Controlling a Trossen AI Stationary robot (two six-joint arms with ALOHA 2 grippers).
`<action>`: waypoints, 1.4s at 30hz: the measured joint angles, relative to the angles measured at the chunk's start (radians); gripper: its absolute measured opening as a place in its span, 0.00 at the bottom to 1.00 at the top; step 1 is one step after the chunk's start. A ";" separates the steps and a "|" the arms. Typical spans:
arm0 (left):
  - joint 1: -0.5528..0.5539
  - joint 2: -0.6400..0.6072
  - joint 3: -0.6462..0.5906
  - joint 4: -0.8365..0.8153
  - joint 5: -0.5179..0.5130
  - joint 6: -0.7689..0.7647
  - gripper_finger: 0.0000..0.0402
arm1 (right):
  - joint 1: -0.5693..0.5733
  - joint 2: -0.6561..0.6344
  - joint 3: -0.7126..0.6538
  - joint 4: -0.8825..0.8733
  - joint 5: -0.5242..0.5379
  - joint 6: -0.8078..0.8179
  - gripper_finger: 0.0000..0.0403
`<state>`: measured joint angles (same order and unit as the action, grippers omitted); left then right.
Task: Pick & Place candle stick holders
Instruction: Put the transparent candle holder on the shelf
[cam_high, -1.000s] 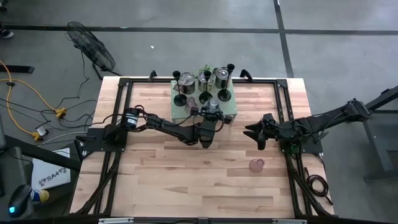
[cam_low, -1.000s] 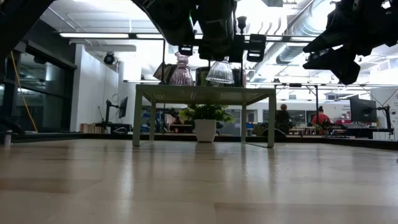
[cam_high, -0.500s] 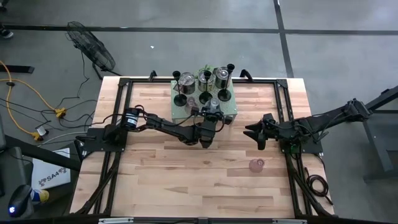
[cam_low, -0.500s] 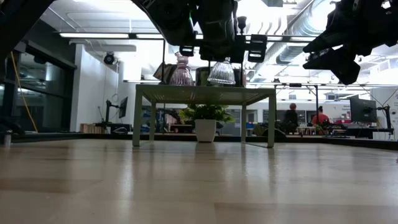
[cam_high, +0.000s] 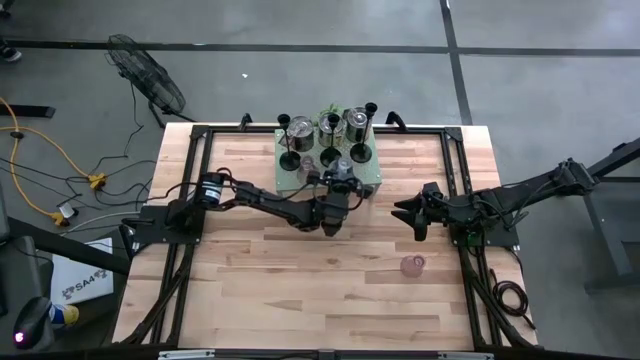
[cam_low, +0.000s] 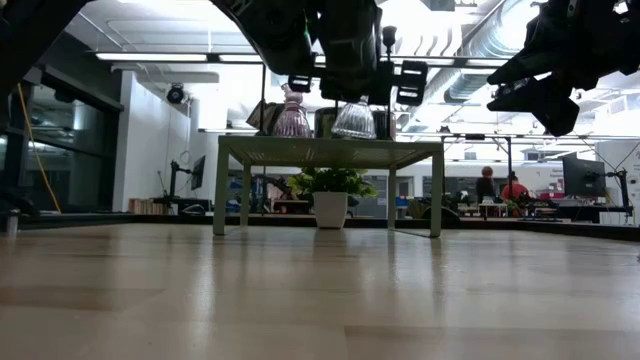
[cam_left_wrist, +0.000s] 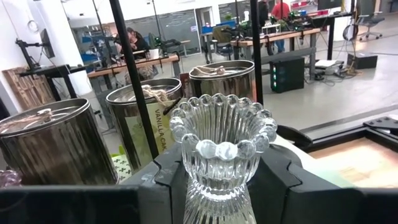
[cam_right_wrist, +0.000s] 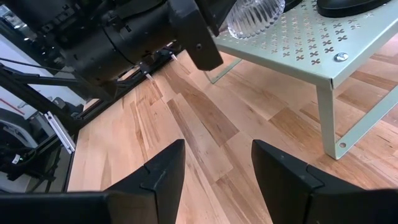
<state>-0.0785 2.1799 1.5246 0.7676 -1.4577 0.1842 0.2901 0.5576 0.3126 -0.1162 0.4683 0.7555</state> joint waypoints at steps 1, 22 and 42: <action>0.000 0.000 0.000 -0.013 0.000 -0.013 0.30 | 0.000 0.000 0.000 0.000 0.000 0.000 0.44; 0.014 -0.002 0.002 -0.189 0.029 -0.212 0.30 | 0.000 0.000 0.000 0.000 0.000 0.000 0.44; 0.014 -0.002 0.001 -0.193 0.029 -0.213 0.34 | 0.000 0.000 0.000 0.000 0.000 0.000 0.44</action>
<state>-0.0647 2.1777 1.5257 0.5747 -1.4288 -0.0288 0.2897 0.5576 0.3126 -0.1162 0.4683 0.7555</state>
